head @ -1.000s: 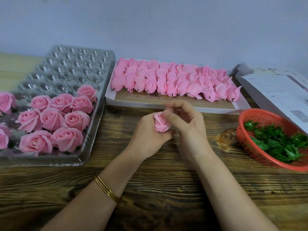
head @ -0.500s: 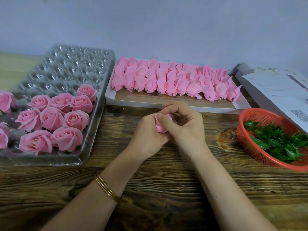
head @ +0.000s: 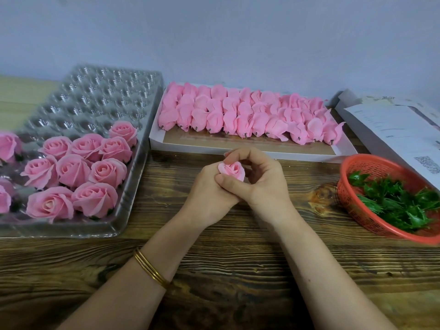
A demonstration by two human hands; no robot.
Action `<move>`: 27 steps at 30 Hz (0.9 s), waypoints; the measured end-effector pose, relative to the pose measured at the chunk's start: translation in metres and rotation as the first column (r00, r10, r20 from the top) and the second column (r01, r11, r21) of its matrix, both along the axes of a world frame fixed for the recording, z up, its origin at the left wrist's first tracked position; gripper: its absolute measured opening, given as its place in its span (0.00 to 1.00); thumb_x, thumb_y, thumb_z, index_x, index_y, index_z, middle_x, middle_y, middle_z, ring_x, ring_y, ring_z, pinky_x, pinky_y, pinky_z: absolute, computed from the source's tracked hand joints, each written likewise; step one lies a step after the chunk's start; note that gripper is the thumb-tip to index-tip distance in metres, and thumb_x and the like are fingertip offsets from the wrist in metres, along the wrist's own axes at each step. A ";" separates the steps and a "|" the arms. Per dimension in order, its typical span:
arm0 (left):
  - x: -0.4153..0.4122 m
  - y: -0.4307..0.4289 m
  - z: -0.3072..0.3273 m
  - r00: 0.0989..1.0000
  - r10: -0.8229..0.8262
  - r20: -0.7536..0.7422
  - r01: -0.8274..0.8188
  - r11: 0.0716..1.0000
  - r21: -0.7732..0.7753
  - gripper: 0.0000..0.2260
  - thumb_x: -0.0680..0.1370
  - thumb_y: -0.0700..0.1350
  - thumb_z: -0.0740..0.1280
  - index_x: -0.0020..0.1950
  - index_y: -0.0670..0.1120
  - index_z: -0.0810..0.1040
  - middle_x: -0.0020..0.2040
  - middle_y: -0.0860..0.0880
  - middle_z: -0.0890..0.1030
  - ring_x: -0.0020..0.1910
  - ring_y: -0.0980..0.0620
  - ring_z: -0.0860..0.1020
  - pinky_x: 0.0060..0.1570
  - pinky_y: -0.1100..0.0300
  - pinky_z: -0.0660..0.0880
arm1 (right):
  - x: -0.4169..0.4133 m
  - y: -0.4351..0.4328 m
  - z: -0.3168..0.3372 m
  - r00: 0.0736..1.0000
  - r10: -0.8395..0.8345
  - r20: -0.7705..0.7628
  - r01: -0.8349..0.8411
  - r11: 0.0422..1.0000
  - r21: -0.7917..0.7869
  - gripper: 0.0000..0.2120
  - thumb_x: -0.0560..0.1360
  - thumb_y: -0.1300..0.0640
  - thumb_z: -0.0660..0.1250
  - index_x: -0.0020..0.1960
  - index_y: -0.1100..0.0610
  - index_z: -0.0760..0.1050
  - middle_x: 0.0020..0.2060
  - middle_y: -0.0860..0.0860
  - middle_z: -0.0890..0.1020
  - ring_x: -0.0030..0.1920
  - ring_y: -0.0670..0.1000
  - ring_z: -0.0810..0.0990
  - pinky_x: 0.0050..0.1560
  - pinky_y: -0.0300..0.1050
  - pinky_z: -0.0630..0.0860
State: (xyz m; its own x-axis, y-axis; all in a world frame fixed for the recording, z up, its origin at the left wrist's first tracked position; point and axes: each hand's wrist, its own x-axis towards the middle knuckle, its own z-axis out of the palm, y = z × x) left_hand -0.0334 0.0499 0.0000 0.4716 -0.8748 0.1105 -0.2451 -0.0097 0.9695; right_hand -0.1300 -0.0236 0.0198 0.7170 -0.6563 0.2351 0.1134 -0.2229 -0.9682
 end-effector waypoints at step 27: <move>-0.009 0.005 0.017 0.976 -0.110 -0.186 0.112 0.994 0.001 0.06 0.71 0.28 0.73 0.45 0.32 0.77 0.42 0.31 0.79 0.42 0.39 0.79 0.53 0.39 0.76 | -0.011 -0.013 0.015 0.973 0.192 0.125 -0.224 0.913 0.340 0.10 0.64 0.67 0.72 0.40 0.55 0.87 0.49 0.49 0.85 0.48 0.46 0.83 0.48 0.39 0.78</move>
